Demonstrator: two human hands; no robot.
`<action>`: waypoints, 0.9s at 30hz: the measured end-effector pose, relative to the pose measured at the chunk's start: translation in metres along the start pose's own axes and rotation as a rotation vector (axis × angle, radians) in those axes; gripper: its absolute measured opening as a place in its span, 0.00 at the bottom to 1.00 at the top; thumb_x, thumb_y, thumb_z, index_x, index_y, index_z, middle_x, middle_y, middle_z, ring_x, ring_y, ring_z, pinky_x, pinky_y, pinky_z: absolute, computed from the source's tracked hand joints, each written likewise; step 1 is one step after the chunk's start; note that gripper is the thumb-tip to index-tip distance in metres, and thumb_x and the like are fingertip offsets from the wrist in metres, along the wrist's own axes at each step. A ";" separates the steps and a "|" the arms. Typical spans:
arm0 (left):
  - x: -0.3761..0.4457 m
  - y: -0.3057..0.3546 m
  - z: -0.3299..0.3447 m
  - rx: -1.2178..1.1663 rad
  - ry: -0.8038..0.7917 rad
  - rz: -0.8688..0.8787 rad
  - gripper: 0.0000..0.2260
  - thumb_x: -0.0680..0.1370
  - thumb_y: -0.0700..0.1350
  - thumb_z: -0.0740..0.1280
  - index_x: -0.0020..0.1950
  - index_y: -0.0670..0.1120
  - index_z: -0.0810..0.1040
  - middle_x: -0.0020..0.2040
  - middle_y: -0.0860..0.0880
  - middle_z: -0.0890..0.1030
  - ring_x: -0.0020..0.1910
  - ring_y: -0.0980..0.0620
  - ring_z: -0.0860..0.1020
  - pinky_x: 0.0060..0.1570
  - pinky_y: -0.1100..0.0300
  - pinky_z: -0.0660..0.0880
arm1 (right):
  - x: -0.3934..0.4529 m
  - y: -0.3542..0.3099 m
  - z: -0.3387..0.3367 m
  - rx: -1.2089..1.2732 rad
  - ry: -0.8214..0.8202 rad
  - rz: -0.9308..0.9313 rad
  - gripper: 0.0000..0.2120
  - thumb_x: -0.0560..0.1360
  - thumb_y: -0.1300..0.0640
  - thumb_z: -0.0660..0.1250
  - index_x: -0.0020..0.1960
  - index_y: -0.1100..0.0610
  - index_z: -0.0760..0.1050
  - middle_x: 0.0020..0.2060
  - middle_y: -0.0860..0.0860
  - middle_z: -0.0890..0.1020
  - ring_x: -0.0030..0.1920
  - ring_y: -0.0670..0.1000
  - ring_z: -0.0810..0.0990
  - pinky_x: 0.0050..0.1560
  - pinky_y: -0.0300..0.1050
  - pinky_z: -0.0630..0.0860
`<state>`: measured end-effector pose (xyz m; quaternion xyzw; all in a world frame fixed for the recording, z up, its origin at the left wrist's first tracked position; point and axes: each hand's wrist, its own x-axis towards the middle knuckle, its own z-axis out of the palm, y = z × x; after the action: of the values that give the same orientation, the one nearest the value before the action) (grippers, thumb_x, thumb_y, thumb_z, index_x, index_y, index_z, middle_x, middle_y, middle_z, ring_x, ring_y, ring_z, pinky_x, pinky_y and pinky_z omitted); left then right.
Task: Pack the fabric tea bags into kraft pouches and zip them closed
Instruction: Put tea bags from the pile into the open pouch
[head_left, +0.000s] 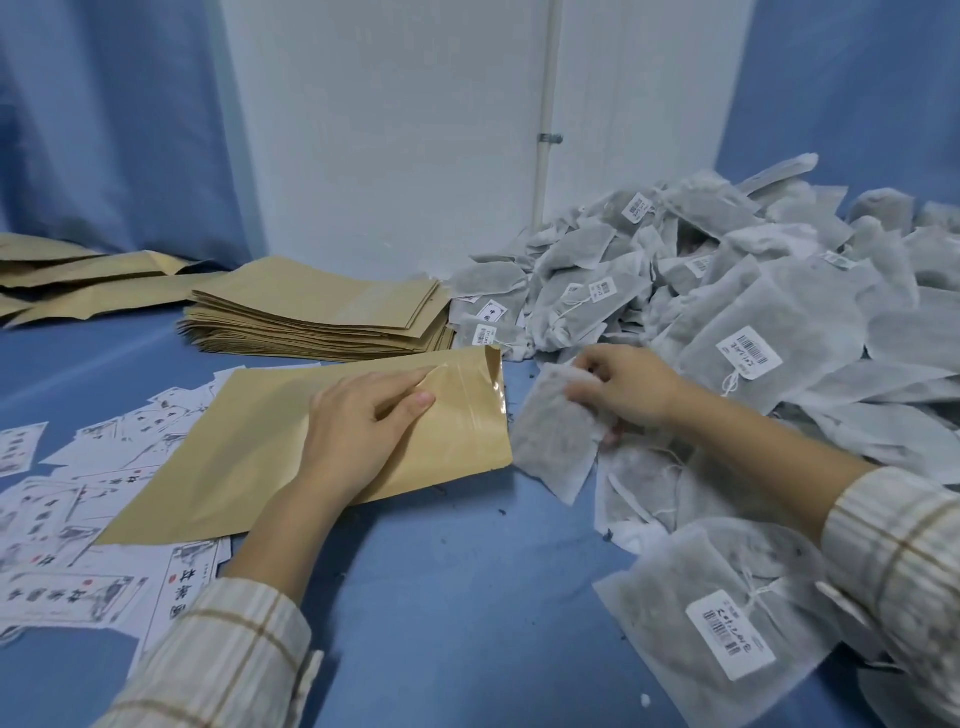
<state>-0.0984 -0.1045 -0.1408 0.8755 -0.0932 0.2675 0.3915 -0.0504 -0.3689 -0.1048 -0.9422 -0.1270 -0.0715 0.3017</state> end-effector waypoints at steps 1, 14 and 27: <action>0.000 0.000 0.000 0.004 0.008 0.002 0.11 0.77 0.49 0.66 0.59 0.57 0.80 0.55 0.56 0.82 0.58 0.51 0.76 0.63 0.46 0.67 | 0.001 0.002 -0.001 0.098 0.055 0.049 0.05 0.73 0.56 0.70 0.41 0.50 0.73 0.38 0.49 0.77 0.23 0.48 0.79 0.20 0.35 0.70; -0.002 0.010 0.000 0.053 0.080 0.148 0.15 0.76 0.56 0.59 0.59 0.59 0.79 0.54 0.60 0.81 0.55 0.51 0.77 0.58 0.43 0.68 | 0.017 -0.040 0.052 0.439 0.144 0.142 0.19 0.72 0.59 0.67 0.27 0.52 0.62 0.24 0.48 0.66 0.28 0.48 0.65 0.30 0.41 0.62; -0.004 0.013 0.011 0.050 0.060 0.196 0.13 0.76 0.59 0.60 0.59 0.63 0.76 0.57 0.63 0.79 0.58 0.57 0.75 0.62 0.47 0.65 | 0.048 -0.063 0.075 0.238 -0.298 0.344 0.16 0.81 0.57 0.54 0.34 0.55 0.61 0.33 0.50 0.64 0.46 0.54 0.69 0.55 0.49 0.71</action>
<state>-0.1020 -0.1216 -0.1409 0.8633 -0.1600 0.3327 0.3440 -0.0176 -0.2660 -0.1209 -0.9080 -0.0152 0.1358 0.3961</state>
